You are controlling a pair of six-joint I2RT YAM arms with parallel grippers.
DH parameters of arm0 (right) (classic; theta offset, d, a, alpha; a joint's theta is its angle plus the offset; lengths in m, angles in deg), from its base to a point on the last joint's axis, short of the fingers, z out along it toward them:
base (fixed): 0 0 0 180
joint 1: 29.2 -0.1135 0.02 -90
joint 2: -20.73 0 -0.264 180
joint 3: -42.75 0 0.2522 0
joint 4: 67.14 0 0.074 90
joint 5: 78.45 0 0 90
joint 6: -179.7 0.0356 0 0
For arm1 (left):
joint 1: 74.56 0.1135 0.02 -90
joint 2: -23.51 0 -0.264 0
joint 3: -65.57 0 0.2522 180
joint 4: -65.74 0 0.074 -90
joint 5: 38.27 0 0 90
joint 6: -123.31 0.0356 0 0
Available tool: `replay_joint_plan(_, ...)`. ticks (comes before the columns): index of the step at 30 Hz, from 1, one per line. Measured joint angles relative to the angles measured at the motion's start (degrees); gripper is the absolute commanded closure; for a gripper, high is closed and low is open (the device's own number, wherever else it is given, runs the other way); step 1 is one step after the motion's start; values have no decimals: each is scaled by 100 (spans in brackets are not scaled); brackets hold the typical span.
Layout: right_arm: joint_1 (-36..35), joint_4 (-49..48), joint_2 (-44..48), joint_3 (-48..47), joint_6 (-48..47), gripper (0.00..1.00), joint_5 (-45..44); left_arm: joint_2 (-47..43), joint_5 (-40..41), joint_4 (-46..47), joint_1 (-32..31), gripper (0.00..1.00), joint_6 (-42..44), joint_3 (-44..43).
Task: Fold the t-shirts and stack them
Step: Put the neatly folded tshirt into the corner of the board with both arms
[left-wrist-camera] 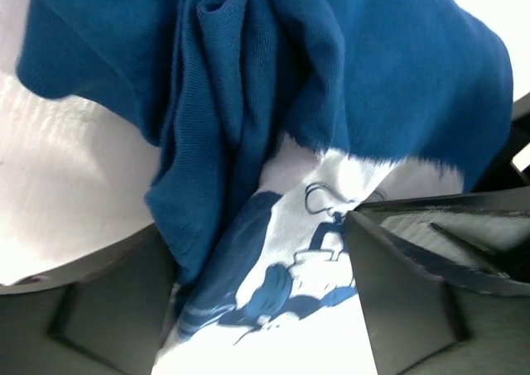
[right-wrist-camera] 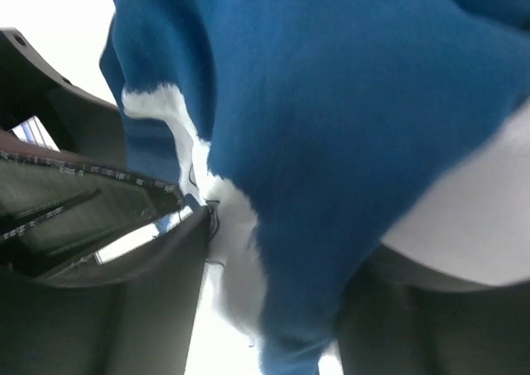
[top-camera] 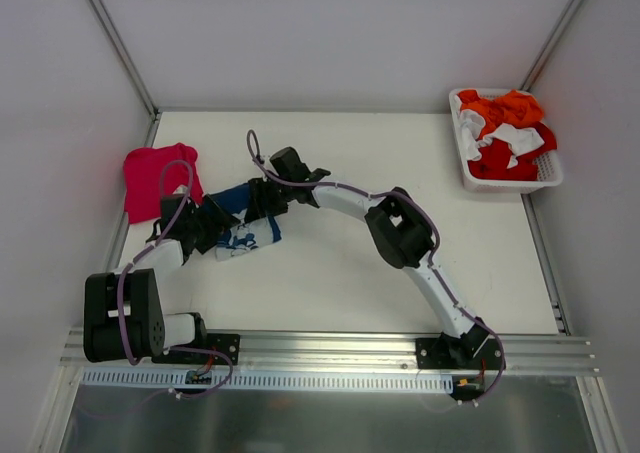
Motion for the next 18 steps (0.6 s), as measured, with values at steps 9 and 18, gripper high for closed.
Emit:
replay_joint_plan(9,-155,37,-103,2,44,99,72,181,262,-190,0,100,83,-57)
replay_joint_plan(18,-195,109,-76,0,22,99,-28,-11,1088,-804,-498,100,192,-358)
